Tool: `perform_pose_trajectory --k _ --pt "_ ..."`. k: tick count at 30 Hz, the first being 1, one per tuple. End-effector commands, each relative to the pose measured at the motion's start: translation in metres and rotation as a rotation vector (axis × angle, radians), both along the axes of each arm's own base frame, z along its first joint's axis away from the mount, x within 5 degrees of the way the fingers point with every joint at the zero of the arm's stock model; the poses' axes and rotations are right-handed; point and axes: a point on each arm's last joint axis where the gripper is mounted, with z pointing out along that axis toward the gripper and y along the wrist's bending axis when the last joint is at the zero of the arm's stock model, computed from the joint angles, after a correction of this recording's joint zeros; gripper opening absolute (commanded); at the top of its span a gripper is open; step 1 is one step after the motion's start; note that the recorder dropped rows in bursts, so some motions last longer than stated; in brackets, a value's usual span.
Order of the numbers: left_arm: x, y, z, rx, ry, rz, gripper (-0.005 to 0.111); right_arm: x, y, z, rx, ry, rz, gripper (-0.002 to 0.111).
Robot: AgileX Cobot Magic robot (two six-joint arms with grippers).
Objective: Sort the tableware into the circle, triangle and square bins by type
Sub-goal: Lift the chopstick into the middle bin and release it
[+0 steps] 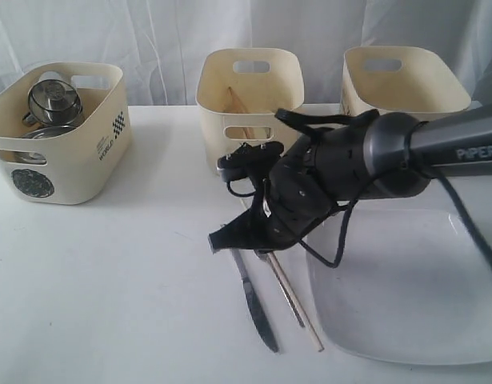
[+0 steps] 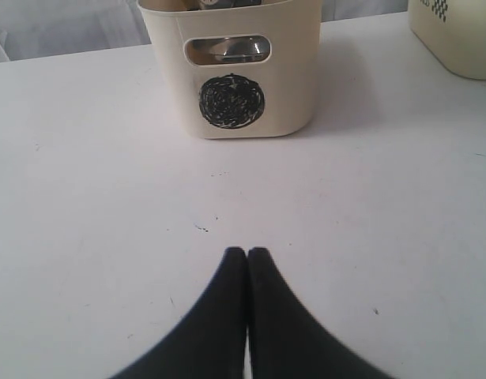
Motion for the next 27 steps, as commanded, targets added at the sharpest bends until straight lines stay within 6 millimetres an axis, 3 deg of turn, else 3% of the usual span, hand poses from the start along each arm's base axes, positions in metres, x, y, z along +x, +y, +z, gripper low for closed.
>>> perform_pose_trajectory --k 1,4,8,15,21,27 --pt "0.000 0.000 -0.001 -0.011 -0.004 0.000 0.000 -0.008 -0.003 0.032 0.123 -0.063 -0.054 0.000" --pt "0.000 0.000 -0.001 -0.011 -0.004 0.000 0.000 -0.010 -0.011 0.052 0.252 -0.152 -0.117 0.000" --pt "0.000 0.000 -0.001 -0.011 -0.004 0.000 0.000 -0.002 -0.036 0.081 0.487 -0.321 -0.254 0.000" --pt "0.000 0.000 -0.001 -0.011 -0.004 0.000 0.000 0.023 -0.081 0.117 0.679 -0.589 -0.350 0.000" --pt "0.000 0.000 -0.001 -0.011 -0.004 0.000 0.000 0.068 -0.104 0.134 0.755 -0.744 -0.407 0.000" --pt "0.000 0.000 -0.001 -0.011 -0.004 0.000 0.000 0.122 -0.102 0.141 0.781 -0.820 -0.403 0.000"
